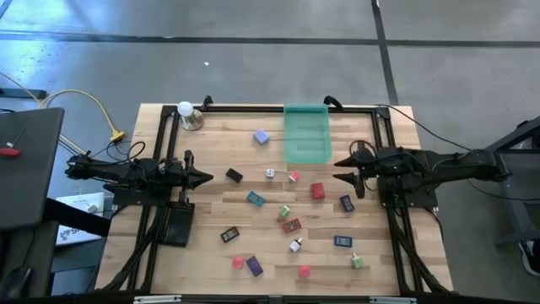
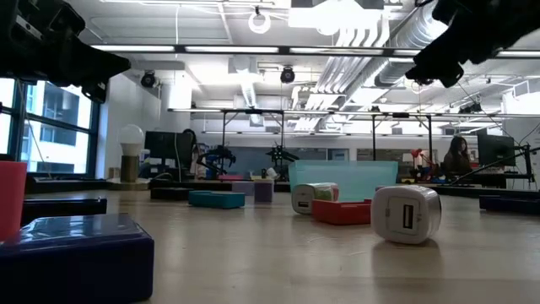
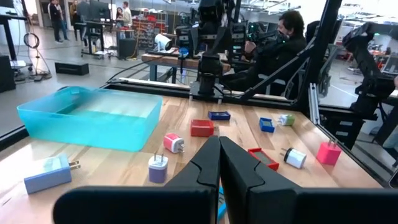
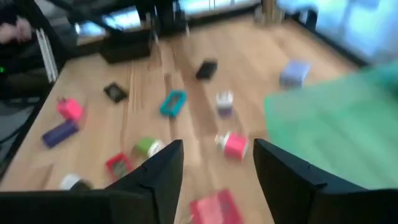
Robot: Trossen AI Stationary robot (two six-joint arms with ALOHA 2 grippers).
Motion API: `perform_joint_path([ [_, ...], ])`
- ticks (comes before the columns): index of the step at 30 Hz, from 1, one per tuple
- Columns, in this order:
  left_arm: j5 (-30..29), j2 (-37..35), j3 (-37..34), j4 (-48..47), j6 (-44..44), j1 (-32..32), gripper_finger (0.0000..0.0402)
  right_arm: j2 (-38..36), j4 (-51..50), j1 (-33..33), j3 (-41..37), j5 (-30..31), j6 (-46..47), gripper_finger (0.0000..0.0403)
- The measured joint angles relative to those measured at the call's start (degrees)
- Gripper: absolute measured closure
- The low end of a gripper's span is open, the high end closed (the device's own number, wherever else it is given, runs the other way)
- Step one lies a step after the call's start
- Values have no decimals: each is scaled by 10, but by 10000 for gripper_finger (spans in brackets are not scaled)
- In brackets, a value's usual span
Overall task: Pick & Place Office items
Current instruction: Put the red charger adapter into the green bin
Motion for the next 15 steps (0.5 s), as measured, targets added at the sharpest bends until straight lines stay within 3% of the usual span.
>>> perform_joint_path([
  [7, 0, 0, 0, -2, -50, 0, 401, 54, -138, 0, 95, -132, 162, 217],
  [12, 1, 0, 1, -11, -51, 0, 400, 58, -134, 0, 103, -303, 292, 217],
  [15, 1, 0, 1, -13, -51, 0, 400, 58, -135, 0, 103, -335, 329, 217],
])
